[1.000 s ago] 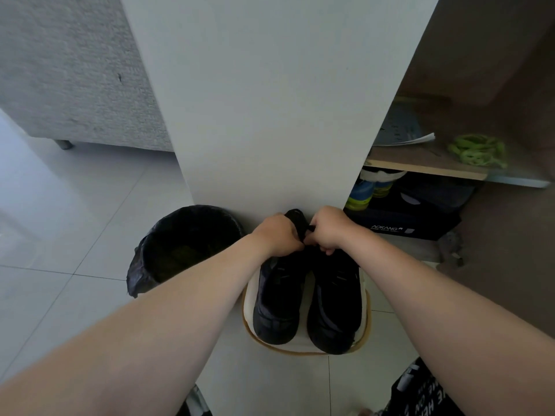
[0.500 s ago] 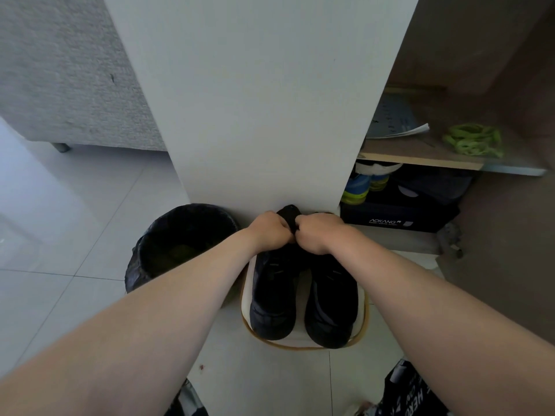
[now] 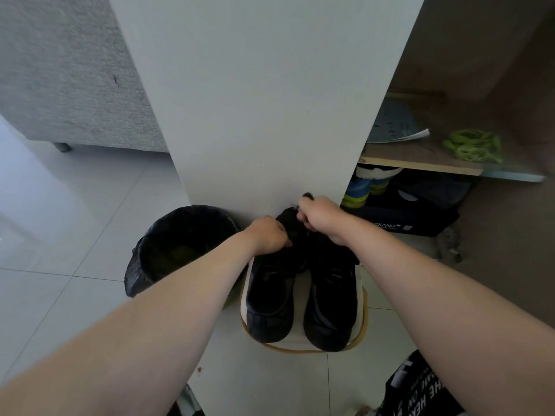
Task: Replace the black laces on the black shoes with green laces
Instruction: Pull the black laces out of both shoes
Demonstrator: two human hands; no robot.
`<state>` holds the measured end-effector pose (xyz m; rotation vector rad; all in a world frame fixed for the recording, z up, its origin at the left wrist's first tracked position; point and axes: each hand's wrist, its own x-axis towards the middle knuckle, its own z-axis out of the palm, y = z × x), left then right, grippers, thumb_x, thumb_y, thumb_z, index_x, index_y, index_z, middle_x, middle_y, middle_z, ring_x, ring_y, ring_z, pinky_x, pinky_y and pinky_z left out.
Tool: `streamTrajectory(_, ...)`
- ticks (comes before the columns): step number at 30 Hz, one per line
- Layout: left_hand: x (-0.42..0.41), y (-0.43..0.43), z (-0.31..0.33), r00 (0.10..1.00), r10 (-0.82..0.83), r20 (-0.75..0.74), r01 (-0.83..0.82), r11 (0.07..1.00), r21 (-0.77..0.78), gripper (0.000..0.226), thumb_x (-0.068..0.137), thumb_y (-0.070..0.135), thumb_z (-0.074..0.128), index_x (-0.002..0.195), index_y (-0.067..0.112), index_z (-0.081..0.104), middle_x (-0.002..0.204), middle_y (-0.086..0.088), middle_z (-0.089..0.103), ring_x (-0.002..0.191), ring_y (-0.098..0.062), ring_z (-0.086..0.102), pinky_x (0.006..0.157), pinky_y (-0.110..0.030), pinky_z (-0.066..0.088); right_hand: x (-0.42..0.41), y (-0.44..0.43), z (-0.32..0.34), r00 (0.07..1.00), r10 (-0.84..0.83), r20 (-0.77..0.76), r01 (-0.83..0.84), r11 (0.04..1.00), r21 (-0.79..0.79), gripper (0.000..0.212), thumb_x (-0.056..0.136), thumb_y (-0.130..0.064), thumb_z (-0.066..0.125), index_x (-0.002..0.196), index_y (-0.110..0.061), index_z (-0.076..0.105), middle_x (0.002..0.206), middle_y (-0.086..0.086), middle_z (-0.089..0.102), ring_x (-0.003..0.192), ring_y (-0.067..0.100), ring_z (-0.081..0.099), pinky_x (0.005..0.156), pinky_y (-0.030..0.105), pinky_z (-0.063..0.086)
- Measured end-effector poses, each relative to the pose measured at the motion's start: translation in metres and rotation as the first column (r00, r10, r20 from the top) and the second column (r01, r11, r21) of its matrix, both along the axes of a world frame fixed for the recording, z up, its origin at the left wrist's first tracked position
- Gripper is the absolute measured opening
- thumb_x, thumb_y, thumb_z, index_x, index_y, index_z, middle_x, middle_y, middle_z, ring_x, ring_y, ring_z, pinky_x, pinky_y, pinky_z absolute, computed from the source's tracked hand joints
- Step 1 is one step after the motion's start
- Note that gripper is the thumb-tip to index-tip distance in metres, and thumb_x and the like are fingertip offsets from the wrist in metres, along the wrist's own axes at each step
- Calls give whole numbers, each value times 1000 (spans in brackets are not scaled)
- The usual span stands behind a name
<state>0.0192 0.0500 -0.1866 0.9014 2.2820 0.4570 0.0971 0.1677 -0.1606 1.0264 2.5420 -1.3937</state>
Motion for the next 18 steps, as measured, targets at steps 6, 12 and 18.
streamTrajectory(6,0,3,1,984,179,-13,-172,961,219,41,77,28,78,105,15,52,105,-1,50,97,-21,55,77,-27,43,15,24,11,993,105,-47,-94,974,206,33,102,-23,42,75,-13,59,71,6,59,71,23,55,60,28,37)
streamTrajectory(12,-2,2,34,964,2,265,-145,839,524,61,82,13,75,133,28,44,117,3,62,72,3,62,64,-16,49,7,20,27,926,120,-358,-79,989,129,24,103,-24,53,95,-6,66,96,13,69,88,20,60,86,42,49)
streamTrajectory(18,-15,-4,37,997,-13,82,-13,953,301,17,93,27,61,80,16,61,64,3,59,60,-15,52,62,-26,41,17,15,24,954,240,-182,-176,934,311,22,96,-37,61,84,-20,69,87,2,70,86,21,63,75,34,49)
